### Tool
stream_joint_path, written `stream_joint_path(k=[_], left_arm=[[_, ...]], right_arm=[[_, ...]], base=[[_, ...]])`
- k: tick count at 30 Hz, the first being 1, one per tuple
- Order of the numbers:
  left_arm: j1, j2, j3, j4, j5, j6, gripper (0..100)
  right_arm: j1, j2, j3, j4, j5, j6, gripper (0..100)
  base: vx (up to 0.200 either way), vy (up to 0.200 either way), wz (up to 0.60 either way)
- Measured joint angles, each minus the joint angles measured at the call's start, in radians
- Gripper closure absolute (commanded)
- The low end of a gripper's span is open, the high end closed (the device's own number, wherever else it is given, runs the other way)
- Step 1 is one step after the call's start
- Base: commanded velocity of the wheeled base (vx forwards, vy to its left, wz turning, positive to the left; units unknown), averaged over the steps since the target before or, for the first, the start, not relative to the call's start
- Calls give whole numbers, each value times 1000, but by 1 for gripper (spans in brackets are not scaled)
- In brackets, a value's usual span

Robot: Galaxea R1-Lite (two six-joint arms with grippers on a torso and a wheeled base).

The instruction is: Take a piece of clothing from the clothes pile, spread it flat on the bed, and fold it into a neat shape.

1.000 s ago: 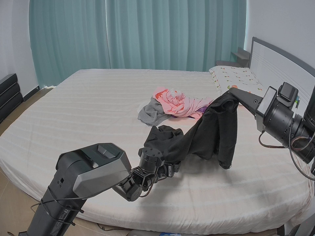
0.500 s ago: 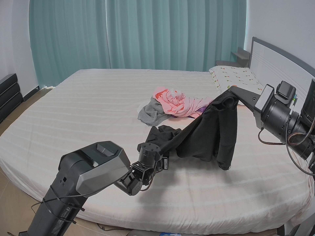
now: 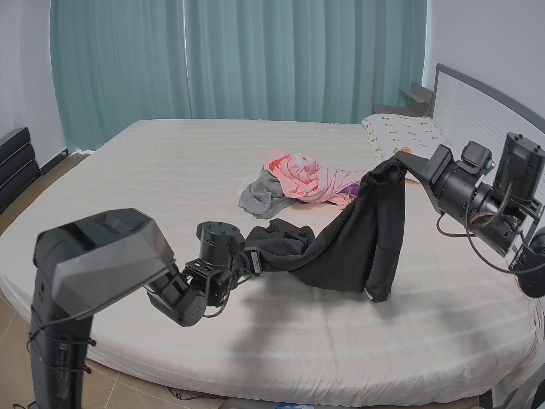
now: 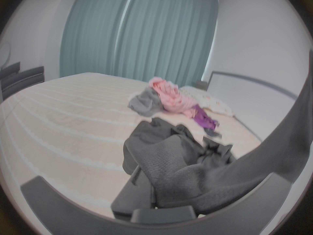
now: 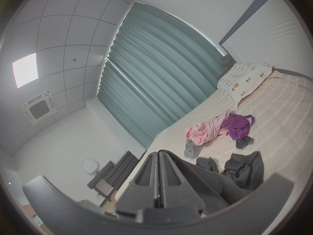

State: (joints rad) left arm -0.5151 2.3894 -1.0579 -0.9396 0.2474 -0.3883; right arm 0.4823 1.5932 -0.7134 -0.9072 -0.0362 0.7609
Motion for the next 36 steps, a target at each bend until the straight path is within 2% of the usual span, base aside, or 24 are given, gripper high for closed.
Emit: stream_joint_path(k=[4, 12, 17, 22, 26, 30, 32, 34, 36], left_arm=[[19, -137, 59, 2, 35, -63, 100], [57, -409, 125, 3, 95, -100, 100], [77, -515, 144, 8, 105, -119, 100], [87, -564, 196, 131, 103, -189, 100], [82, -584, 220, 273, 51, -269, 100], [81, -610, 235, 375, -101, -326, 100], [81, -621, 243, 418, -143, -338, 100], [81, -631, 249, 431, -152, -341, 100], [80, -636, 253, 430, -129, -342, 100]], right_arm=[[-20, 77, -103, -8, -26, -3, 100], [-46, 129, -273, -10, -94, -39, 100], [-60, 113, -266, -14, -99, -46, 100], [-70, 112, -173, -15, -93, -41, 100], [-74, 122, -124, -16, -78, -27, 100], [-76, 142, -94, -17, -67, -15, 100], [-76, 154, -85, -17, -64, -13, 100], [-76, 166, -78, -17, -62, -10, 100], [-76, 174, -74, -17, -61, -9, 100]], base=[[0, 0, 0], [0, 0, 0], [0, 0, 0], [0, 0, 0], [0, 0, 0], [0, 0, 0], [0, 0, 0], [0, 0, 0], [0, 0, 0]])
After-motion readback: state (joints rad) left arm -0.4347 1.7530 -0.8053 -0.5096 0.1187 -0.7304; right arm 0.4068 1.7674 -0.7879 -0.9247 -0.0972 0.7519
